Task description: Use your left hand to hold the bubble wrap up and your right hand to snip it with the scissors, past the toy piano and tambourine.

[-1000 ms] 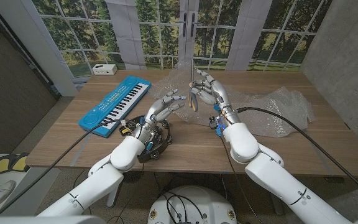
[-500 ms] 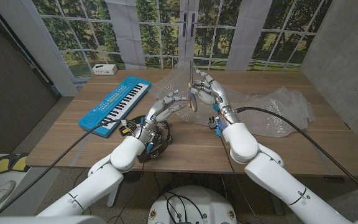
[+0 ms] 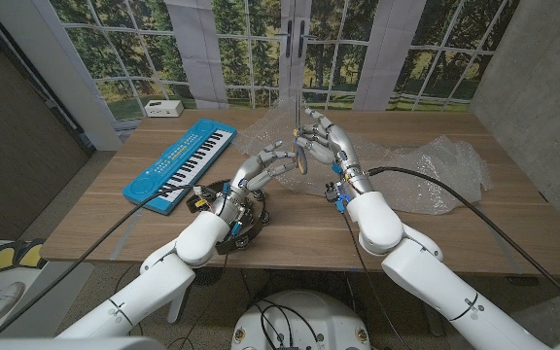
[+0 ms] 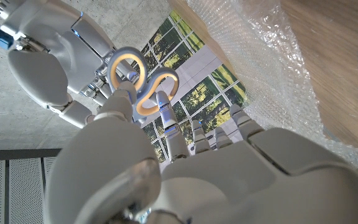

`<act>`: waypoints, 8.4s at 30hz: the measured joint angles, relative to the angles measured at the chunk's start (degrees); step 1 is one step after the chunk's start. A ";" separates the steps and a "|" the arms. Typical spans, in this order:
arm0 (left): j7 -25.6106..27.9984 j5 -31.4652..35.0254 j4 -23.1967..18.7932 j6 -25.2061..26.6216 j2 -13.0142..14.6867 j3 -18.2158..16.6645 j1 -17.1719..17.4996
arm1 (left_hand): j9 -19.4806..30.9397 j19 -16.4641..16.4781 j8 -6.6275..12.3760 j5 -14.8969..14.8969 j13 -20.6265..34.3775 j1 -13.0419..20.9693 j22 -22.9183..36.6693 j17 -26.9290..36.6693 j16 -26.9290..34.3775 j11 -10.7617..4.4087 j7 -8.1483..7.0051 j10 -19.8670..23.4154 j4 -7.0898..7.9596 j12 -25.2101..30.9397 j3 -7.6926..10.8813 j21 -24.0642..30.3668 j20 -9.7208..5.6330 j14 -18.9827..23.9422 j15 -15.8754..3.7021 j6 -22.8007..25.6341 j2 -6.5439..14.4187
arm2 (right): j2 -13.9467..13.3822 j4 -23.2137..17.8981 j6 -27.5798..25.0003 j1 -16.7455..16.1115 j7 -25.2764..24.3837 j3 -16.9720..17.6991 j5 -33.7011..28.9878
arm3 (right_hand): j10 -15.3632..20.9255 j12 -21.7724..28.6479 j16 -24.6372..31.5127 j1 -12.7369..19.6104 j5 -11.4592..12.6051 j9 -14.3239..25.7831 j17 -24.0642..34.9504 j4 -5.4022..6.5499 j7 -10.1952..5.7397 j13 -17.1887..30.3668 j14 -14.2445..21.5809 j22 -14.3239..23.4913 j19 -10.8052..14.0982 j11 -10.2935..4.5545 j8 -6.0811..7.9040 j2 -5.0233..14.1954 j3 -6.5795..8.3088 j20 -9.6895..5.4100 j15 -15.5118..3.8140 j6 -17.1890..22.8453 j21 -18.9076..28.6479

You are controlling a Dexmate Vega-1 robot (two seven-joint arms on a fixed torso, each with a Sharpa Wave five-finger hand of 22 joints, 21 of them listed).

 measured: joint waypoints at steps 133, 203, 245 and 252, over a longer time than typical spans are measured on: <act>3.40 2.88 1.86 -2.79 -3.97 1.43 -0.20 | 0.15 2.25 -2.39 1.09 0.15 4.54 0.00 0.00 0.29 -1.34 0.32 7.48 0.45 0.63 -6.46 0.23 -0.20 5.56 -1.82 8.07 1.83 | 2.74 0.89 2.91 -1.47 -0.80 -1.98 0.14 | 0.73 4.67 -1.67 1.00 -4.72 0.31 4.09 -0.60 -3.93 0.25 -2.27 -0.14 -3.84 0.70 0.27 -0.21 -2.95 2.57 0.20 3.65 -0.45; 4.08 4.24 5.54 -6.70 -6.71 3.02 -1.15 | 0.43 3.07 -3.05 1.97 0.41 7.95 0.11 0.00 0.00 -2.17 -1.44 7.87 1.42 -0.13 -10.91 0.23 0.22 5.85 -1.73 10.64 3.13 | 5.93 2.31 6.56 -2.49 -3.18 -2.44 -0.07 | 1.58 4.67 -3.39 6.58 -15.87 0.83 5.33 -0.96 -9.85 -0.40 -7.52 -0.13 -12.41 1.56 0.26 0.83 -6.83 4.83 0.72 8.18 -1.53; -1.06 -2.08 6.55 -8.82 -6.66 3.19 -1.41 | 0.00 4.40 -2.60 -3.91 7.99 10.12 0.40 3.85 6.67 -7.47 -2.55 22.66 1.06 7.00 -9.90 0.87 2.58 20.42 -2.59 11.97 11.05 | 6.08 2.34 6.65 -3.18 -2.11 -2.12 2.93 | 3.22 6.66 -4.27 6.55 -20.64 0.82 2.23 -0.36 -9.13 -8.83 -8.31 -0.39 -13.92 3.17 0.67 -0.41 -8.57 4.91 0.91 10.73 -0.88; -2.55 -3.69 6.54 -8.21 -6.24 3.46 -1.98 | 0.01 5.55 -2.12 -4.05 9.26 10.18 0.40 4.53 7.45 -7.39 -2.66 23.13 0.77 7.44 -9.60 0.90 3.30 21.82 -2.56 12.54 11.11 | 5.64 2.35 6.71 -2.88 -1.40 -1.99 3.68 | 3.23 7.65 -4.27 6.70 -21.03 0.81 2.09 -0.53 -9.13 -8.96 -8.30 -0.39 -13.70 3.17 0.67 -0.56 -8.72 4.69 0.92 10.72 -0.82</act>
